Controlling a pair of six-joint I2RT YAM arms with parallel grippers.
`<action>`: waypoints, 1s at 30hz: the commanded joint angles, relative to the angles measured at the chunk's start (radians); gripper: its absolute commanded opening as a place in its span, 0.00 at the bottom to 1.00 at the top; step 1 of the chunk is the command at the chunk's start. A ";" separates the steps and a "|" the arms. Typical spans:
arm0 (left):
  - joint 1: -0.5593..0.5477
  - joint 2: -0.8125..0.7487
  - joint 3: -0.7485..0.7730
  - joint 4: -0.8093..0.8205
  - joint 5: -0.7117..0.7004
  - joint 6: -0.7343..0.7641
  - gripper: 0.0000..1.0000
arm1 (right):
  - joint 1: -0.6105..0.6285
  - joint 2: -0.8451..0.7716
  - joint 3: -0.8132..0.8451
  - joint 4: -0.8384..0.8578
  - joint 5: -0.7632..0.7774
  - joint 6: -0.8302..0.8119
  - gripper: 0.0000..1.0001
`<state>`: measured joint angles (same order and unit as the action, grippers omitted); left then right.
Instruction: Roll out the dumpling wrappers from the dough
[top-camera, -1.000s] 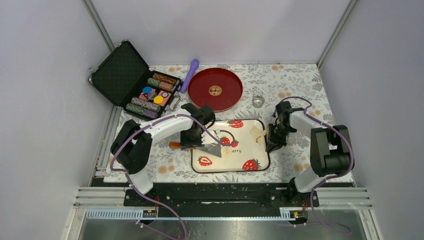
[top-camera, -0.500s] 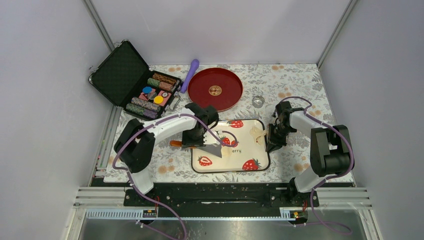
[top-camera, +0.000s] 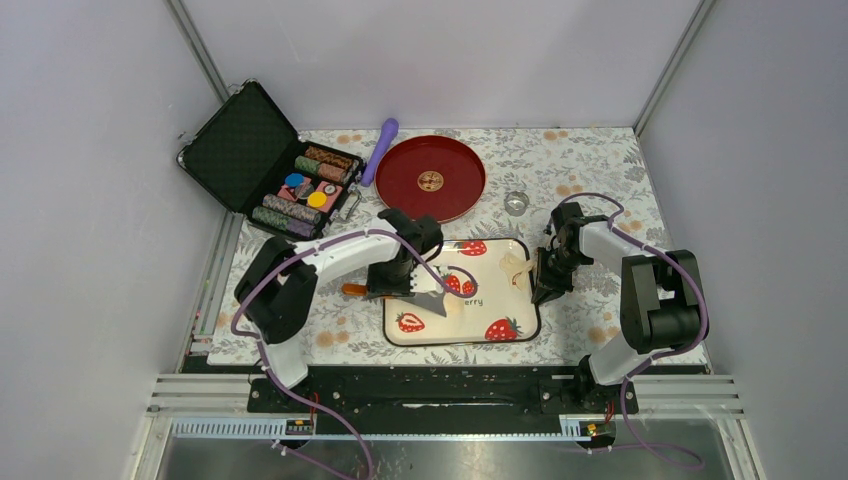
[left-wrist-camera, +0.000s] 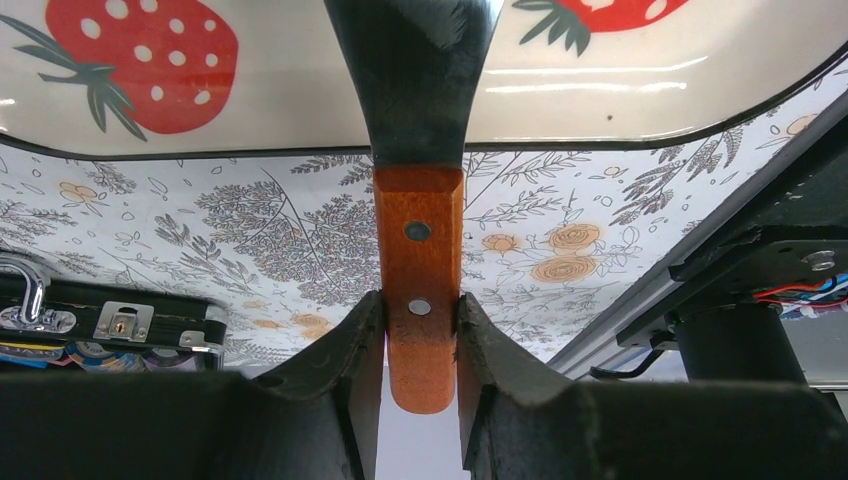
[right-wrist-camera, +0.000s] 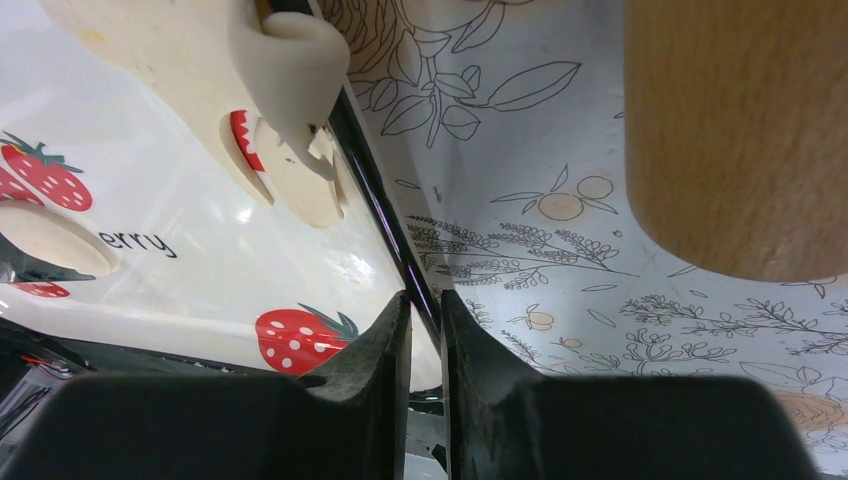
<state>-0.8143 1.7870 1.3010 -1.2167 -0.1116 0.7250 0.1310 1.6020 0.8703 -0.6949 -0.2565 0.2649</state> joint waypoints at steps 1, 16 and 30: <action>-0.028 0.010 0.042 0.044 0.050 0.003 0.00 | 0.009 0.009 0.021 -0.002 -0.021 0.009 0.16; -0.037 0.024 0.049 0.060 0.061 -0.019 0.00 | 0.009 0.010 0.026 -0.006 -0.022 0.009 0.16; -0.039 0.029 0.046 0.088 0.092 -0.055 0.00 | 0.008 0.010 0.023 -0.004 -0.029 0.009 0.16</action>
<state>-0.8444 1.8153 1.3167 -1.1725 -0.0769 0.6899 0.1310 1.6035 0.8722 -0.6968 -0.2569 0.2638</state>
